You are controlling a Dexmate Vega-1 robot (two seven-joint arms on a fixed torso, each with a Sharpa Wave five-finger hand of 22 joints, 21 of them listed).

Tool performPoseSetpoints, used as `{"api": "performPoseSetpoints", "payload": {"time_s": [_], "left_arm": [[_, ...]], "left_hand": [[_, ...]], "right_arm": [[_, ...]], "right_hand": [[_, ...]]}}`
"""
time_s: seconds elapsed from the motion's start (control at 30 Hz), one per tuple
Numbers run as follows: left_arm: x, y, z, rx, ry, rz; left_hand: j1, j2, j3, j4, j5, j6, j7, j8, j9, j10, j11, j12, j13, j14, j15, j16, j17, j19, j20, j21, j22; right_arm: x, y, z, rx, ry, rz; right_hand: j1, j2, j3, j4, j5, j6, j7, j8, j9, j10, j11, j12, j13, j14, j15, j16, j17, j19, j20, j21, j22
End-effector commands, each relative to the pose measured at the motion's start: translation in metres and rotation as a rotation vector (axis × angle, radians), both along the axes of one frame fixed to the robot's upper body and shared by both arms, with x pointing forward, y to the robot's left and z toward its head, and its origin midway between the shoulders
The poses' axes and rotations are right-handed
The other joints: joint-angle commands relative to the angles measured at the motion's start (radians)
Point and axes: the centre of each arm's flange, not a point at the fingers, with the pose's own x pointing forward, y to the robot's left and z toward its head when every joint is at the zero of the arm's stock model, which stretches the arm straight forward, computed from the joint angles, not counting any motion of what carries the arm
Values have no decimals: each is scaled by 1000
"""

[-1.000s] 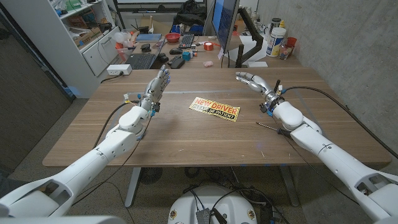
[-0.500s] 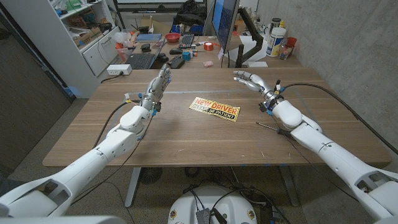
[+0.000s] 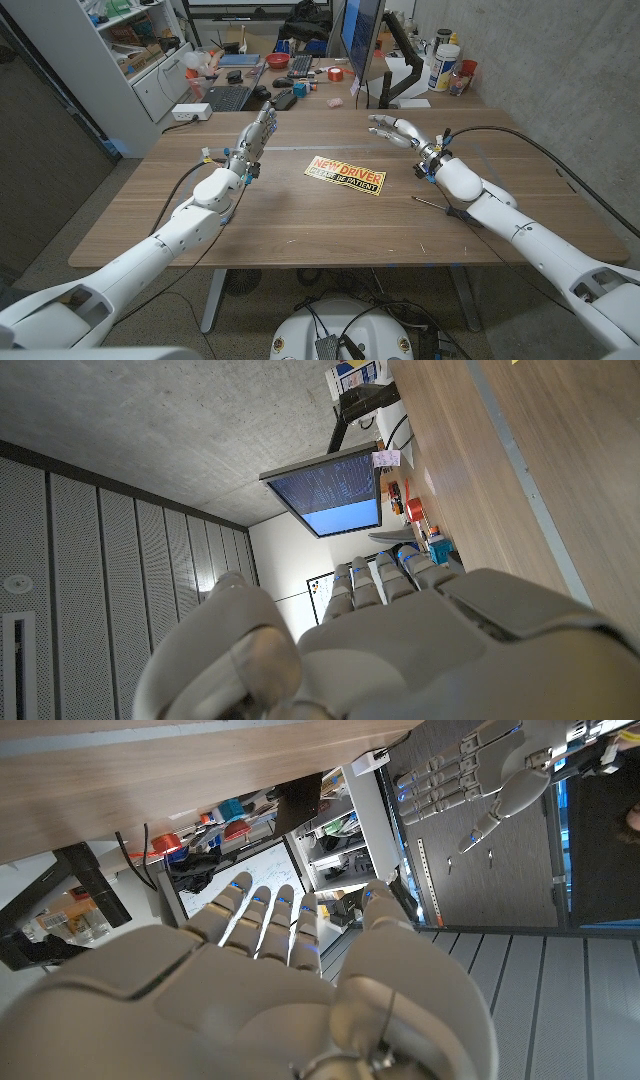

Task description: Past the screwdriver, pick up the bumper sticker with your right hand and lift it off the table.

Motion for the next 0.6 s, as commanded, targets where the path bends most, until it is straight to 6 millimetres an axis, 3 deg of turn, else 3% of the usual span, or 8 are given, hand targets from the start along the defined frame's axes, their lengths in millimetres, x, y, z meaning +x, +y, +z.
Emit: {"api": "performPoseSetpoints", "payload": {"time_s": [0.03,0.6], "left_arm": [[-5,-4,7,15,-19,-8],[-5,-9,14,25,-26,-5]], "left_hand": [[7,5,-7,3,-4,12,0,6,6,10,3,7,4,6,0,5,2,2,-47,6,5],[9,8,-11,2,-4,14,1,6,6,9,3,6,4,7,1,5,2,0,-45,6,5]], "right_arm": [[0,9,9,-119,-58,-37],[0,17,10,-291,-144,-88]], "right_hand": [[13,-3,9,0,-4,2,-9,-3,2,6,-8,-4,1,12,-11,5,3,7,-15,10,2],[26,-4,14,1,-4,-3,-19,-6,2,1,-17,-6,2,16,-17,4,3,11,-15,11,2]]}}
